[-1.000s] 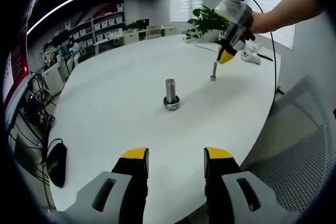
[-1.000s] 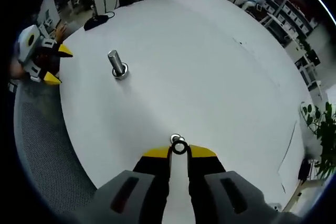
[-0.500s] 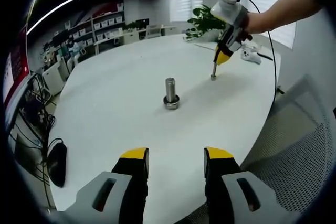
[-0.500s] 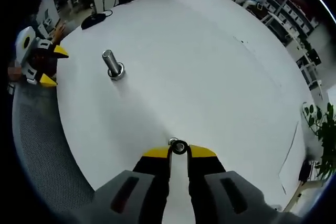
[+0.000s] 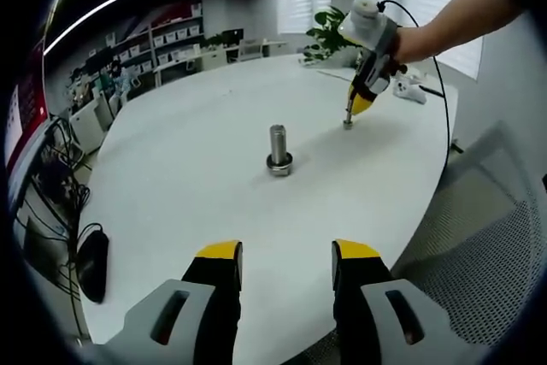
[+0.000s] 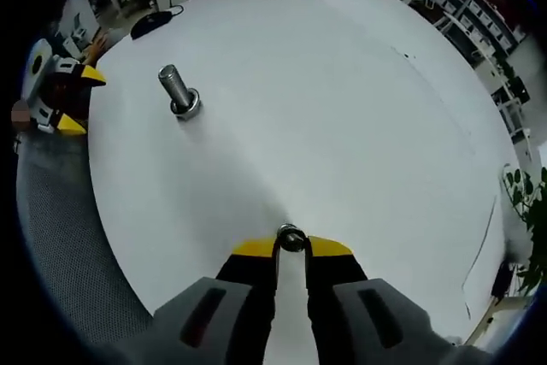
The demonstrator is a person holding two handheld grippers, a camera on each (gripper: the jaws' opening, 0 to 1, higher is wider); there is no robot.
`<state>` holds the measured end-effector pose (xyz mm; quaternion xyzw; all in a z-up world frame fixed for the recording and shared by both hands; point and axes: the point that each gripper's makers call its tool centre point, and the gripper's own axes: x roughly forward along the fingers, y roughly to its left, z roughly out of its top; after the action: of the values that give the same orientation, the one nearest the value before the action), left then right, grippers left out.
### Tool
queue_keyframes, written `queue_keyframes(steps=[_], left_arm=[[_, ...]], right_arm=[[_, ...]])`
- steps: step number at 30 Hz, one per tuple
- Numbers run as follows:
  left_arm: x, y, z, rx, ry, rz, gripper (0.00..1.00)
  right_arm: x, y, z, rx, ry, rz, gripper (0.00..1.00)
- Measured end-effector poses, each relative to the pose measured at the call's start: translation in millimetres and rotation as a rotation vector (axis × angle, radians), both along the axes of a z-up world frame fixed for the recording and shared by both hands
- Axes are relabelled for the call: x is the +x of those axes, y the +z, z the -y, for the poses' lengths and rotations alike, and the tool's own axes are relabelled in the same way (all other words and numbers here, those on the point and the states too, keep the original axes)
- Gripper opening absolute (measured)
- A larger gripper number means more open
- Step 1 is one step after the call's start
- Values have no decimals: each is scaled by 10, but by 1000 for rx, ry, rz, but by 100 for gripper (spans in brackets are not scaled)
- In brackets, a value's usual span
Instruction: Place the washer onto the threaded stud by aligning its center hole with the stud, sliding it down to the base, and recovering from edge contact or off-axis alignment until the washer reaches the visible bottom stop.
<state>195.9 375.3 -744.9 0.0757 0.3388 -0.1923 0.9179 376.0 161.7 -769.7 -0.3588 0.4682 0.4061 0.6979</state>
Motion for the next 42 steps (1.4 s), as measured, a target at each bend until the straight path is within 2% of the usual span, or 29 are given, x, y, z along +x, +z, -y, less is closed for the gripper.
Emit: queue_keyframes(steps=[11, 22, 29, 36, 42], left_arm=[[-5, -14, -7, 7, 4, -6, 40], [-14, -28, 8, 13, -5, -11, 40], [-11, -20, -26, 11, 12, -9, 40], [-7, -21, -14, 11, 7, -8, 40], [-3, -19, -5, 4, 6, -8, 40]], right_arm=[[-36, -144, 29, 3, 2, -14, 14], [-35, -193, 21, 12, -1, -7, 17], [-46, -156, 23, 38, -17, 17, 23], [-52, -33, 31, 77, -34, 45, 24], [-140, 39, 35, 124, -42, 56, 27]])
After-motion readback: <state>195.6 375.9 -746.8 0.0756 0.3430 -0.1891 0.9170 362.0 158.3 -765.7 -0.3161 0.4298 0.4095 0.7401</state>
